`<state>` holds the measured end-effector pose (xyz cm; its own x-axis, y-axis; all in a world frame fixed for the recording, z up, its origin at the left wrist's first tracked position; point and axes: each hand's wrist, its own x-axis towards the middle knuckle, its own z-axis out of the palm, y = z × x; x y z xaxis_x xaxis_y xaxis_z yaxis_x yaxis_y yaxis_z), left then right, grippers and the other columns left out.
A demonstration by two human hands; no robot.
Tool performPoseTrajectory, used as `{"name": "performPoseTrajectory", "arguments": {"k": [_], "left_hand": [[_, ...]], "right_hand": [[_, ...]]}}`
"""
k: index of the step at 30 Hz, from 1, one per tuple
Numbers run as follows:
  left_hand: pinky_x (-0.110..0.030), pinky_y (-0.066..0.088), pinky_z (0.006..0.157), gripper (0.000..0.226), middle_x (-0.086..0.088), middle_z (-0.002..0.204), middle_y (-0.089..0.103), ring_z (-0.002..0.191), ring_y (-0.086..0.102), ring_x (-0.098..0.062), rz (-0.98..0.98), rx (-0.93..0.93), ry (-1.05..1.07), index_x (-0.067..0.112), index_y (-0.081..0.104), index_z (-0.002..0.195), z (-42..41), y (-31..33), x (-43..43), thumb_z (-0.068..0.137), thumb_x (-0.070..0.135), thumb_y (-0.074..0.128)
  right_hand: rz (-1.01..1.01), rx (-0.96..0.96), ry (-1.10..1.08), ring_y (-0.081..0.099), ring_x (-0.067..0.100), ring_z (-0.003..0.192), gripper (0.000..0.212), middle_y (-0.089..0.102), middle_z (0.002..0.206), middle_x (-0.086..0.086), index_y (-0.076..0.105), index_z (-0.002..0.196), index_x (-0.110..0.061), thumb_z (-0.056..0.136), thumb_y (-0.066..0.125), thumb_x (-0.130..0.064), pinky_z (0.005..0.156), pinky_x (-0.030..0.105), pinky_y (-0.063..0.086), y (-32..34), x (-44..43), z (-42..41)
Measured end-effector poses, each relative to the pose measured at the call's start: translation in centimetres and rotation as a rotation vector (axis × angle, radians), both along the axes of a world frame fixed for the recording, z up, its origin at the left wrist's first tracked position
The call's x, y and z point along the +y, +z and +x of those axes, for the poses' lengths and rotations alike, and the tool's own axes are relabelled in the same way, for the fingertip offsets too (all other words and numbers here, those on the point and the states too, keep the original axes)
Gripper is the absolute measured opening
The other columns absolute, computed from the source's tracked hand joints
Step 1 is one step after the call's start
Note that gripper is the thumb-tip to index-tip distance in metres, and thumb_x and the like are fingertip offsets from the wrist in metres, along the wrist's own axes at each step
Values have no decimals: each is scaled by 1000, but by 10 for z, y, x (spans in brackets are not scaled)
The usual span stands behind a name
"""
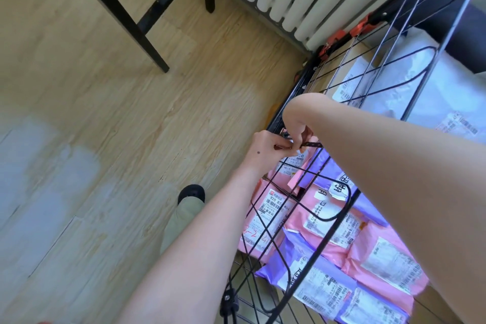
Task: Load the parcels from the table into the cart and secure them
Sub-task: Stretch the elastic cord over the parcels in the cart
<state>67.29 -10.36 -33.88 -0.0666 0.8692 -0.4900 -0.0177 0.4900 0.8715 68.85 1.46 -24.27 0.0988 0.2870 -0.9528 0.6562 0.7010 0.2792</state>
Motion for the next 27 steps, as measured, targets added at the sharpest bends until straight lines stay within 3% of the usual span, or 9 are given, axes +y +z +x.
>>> {"name": "performPoseTrajectory", "arguments": {"k": [2,5,9,11,17,18,19,21,27], "left_hand": [[-26,30,58,29,4,47,44,76,34,-1,15,-7,-4,11,66,52,0,6,-2,78,13,77],[-28,35,66,23,-4,58,54,63,46,-9,-5,6,-30,-1,72,67,-2,17,-4,80,17,75],[-34,15,60,54,3,49,22,61,18,-10,64,96,-58,20,28,45,2,31,-6,82,19,68],[-35,13,61,55,2,50,19,63,16,-12,86,151,-62,24,21,46,5,43,-9,80,18,64],[-30,31,54,35,-10,53,32,60,25,-17,38,345,6,13,45,44,-2,72,-14,76,12,59],[-27,32,54,32,-16,55,38,71,26,8,37,351,18,11,50,47,-3,82,-16,77,6,60],[-24,35,55,26,-19,60,50,53,45,10,34,357,20,7,57,52,-6,91,-18,77,3,60],[-21,42,60,16,-12,66,69,56,54,0,43,369,22,7,68,65,-11,107,-24,77,4,59],[-29,47,67,20,8,65,67,66,58,-15,120,434,72,30,68,68,-24,163,-42,80,16,60]], "right_hand": [[37,44,46,40,10,59,33,48,76,-3,51,67,-13,99,53,-21,63,24,38,4,-2,1],[14,76,26,44,12,66,31,50,90,-3,52,70,-11,100,51,-19,55,21,32,17,-8,6],[80,249,23,47,24,87,12,50,77,0,64,101,-10,96,54,-14,57,29,39,27,-16,13],[136,305,-77,49,29,95,28,55,94,7,60,120,-8,93,53,-8,70,34,39,34,-21,16],[237,515,-85,58,31,110,27,59,121,13,58,118,-4,92,51,-7,73,35,41,67,-40,29],[245,543,-75,58,31,110,27,59,121,13,58,118,-5,91,53,-8,73,35,42,74,-42,30],[256,563,-75,59,31,111,29,58,122,13,58,119,-5,91,55,-9,74,35,42,82,-45,32],[298,618,-74,59,31,112,29,59,122,11,59,119,-7,90,57,-13,76,35,43,96,-54,35],[549,904,-117,49,30,114,27,56,117,12,63,111,-7,88,51,-13,98,38,34,138,-94,53]]}}
